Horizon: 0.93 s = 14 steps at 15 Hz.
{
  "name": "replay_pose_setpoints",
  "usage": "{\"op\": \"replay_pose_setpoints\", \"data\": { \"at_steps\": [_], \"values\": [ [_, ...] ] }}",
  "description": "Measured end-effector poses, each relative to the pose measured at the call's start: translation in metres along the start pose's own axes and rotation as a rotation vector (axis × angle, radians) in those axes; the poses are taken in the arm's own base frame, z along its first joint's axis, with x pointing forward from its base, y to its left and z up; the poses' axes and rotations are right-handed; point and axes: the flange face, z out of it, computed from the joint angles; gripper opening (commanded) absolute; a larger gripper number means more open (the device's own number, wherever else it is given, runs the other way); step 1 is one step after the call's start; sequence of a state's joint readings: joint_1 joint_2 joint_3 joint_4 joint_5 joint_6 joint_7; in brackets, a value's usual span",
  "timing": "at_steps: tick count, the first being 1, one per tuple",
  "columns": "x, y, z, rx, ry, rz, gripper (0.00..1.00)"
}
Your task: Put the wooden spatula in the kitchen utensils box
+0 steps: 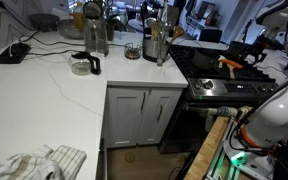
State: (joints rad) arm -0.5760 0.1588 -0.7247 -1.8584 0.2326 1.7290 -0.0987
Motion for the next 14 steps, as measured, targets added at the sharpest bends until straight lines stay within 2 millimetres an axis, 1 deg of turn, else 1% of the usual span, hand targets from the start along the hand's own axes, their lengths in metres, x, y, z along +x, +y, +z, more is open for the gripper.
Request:
{"op": "replay_pose_setpoints", "data": {
  "at_steps": [1,3,6,8,11,14],
  "values": [
    [0.007,0.000,0.004,-0.004,-0.002,0.009,1.00],
    [0.014,-0.002,0.007,-0.013,-0.004,0.014,1.00],
    [0.016,-0.006,0.006,-0.016,-0.003,0.008,1.00],
    [0.016,-0.011,0.011,-0.018,-0.014,0.000,1.00],
    [0.021,-0.018,0.026,-0.027,-0.043,-0.005,1.00],
    [0.031,-0.019,0.046,-0.030,-0.075,0.004,1.00]
  ]
}}
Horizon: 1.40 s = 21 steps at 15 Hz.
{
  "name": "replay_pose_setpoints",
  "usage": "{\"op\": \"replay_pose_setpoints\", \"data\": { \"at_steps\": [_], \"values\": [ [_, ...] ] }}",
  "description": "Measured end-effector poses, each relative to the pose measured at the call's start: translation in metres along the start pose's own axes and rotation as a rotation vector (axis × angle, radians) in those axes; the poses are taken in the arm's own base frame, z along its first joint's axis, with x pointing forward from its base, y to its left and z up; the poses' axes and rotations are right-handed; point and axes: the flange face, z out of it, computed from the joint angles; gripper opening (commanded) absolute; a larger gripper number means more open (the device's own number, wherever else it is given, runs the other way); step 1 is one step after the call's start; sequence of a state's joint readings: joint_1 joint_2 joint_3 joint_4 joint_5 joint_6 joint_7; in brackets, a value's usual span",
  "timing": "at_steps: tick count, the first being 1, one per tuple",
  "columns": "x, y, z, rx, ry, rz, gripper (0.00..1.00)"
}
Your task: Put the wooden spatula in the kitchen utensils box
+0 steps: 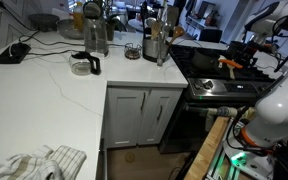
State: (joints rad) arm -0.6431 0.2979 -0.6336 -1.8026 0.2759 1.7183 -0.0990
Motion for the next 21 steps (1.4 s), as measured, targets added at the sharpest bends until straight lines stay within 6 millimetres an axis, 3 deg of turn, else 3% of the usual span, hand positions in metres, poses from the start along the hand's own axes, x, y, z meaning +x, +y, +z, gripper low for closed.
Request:
{"op": "replay_pose_setpoints", "data": {
  "at_steps": [3,7,8,9,10,12,13,14,18,21],
  "values": [
    [0.012,0.002,0.016,0.004,-0.039,0.019,0.99],
    [0.028,0.005,0.024,0.004,-0.075,0.045,0.75],
    [0.031,0.006,0.025,0.005,-0.081,0.053,0.76],
    [0.034,0.006,0.025,0.006,-0.085,0.061,0.71],
    [0.037,0.005,0.024,0.007,-0.087,0.065,0.57],
    [0.042,0.003,0.024,0.009,-0.090,0.073,0.62],
    [0.044,0.001,0.024,0.010,-0.091,0.074,0.56],
    [0.046,-0.001,0.025,0.010,-0.093,0.078,0.59],
    [0.050,-0.010,0.027,0.012,-0.096,0.085,0.54],
    [0.051,-0.016,0.029,0.009,-0.097,0.090,0.45]
  ]
}}
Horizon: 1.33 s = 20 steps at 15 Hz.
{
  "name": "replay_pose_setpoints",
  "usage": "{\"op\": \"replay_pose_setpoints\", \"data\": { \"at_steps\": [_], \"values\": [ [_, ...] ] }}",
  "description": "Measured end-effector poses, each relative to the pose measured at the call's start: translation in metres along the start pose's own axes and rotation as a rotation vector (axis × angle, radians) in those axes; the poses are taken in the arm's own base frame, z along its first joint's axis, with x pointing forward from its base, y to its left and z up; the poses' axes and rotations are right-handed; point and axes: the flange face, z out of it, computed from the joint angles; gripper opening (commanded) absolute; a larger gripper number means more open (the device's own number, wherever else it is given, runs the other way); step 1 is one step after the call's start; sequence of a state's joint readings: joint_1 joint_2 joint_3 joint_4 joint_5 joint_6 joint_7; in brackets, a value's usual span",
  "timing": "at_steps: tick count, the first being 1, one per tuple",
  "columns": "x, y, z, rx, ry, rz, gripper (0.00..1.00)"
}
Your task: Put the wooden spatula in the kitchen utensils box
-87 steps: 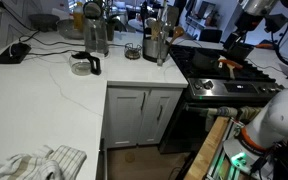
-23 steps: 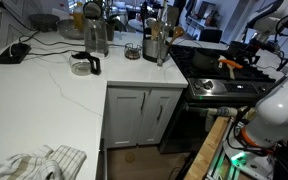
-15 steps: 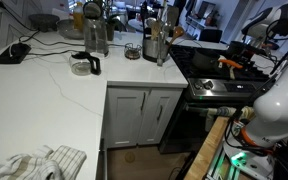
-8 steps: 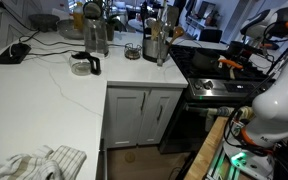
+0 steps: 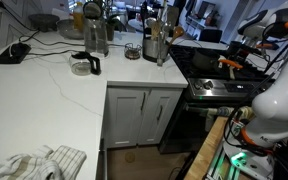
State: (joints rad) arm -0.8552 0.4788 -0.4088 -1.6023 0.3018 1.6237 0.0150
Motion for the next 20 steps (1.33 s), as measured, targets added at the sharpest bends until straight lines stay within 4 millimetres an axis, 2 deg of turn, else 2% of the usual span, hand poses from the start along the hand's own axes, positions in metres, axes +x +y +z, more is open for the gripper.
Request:
{"op": "replay_pose_setpoints", "data": {
  "at_steps": [4,5,6,10,13,16,20],
  "values": [
    [0.000,-0.005,-0.001,-0.012,0.003,-0.002,0.05],
    [0.000,-0.005,-0.001,-0.016,0.003,-0.004,0.01],
    [0.000,-0.006,-0.001,-0.020,0.004,-0.006,0.05],
    [-0.003,-0.008,-0.006,-0.028,0.013,-0.019,0.06],
    [-0.020,-0.005,-0.036,-0.024,0.060,-0.071,0.06],
    [-0.057,-0.001,-0.083,0.008,0.141,-0.187,0.06],
    [-0.121,-0.003,-0.132,0.060,0.261,-0.355,0.06]
  ]
}}
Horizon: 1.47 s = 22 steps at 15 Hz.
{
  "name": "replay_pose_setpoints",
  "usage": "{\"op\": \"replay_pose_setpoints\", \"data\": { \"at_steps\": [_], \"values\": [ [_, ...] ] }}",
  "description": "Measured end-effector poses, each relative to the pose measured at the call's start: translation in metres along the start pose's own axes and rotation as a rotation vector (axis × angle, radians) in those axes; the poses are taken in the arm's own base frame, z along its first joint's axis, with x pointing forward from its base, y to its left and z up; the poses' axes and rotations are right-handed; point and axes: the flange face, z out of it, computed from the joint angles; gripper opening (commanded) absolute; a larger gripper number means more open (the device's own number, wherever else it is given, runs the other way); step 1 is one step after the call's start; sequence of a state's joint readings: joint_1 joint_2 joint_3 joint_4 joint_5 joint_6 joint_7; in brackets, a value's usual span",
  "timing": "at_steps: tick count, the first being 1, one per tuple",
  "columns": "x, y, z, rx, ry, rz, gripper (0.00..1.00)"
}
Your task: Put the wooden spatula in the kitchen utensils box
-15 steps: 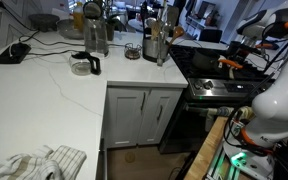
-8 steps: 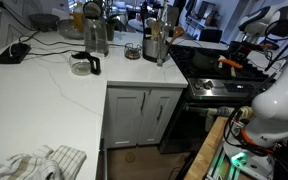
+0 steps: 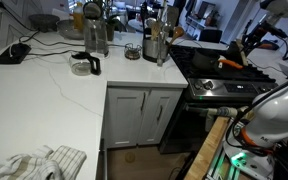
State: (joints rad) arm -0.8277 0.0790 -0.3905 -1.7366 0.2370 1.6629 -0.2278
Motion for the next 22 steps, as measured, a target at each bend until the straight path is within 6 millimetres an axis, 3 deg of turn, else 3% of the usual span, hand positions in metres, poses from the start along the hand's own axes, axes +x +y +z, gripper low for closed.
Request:
{"op": "replay_pose_setpoints", "data": {
  "at_steps": [3,6,10,11,12,15,18,19,22],
  "values": [
    [-0.034,-0.037,-0.030,0.031,0.097,-0.123,0.06],
    [-0.065,-0.084,-0.044,0.064,0.192,-0.246,0.06],
    [-0.102,-0.145,-0.037,0.098,0.322,-0.412,0.06],
    [-0.111,-0.158,-0.032,0.104,0.358,-0.452,0.23],
    [-0.120,-0.168,-0.028,0.113,0.394,-0.488,0.23],
    [-0.140,-0.178,-0.020,0.134,0.434,-0.534,0.23],
    [-0.144,-0.175,-0.020,0.138,0.440,-0.540,0.23],
    [-0.144,-0.174,-0.020,0.138,0.441,-0.540,0.06],
    [-0.143,-0.178,-0.021,0.138,0.448,-0.550,0.06]
  ]
}}
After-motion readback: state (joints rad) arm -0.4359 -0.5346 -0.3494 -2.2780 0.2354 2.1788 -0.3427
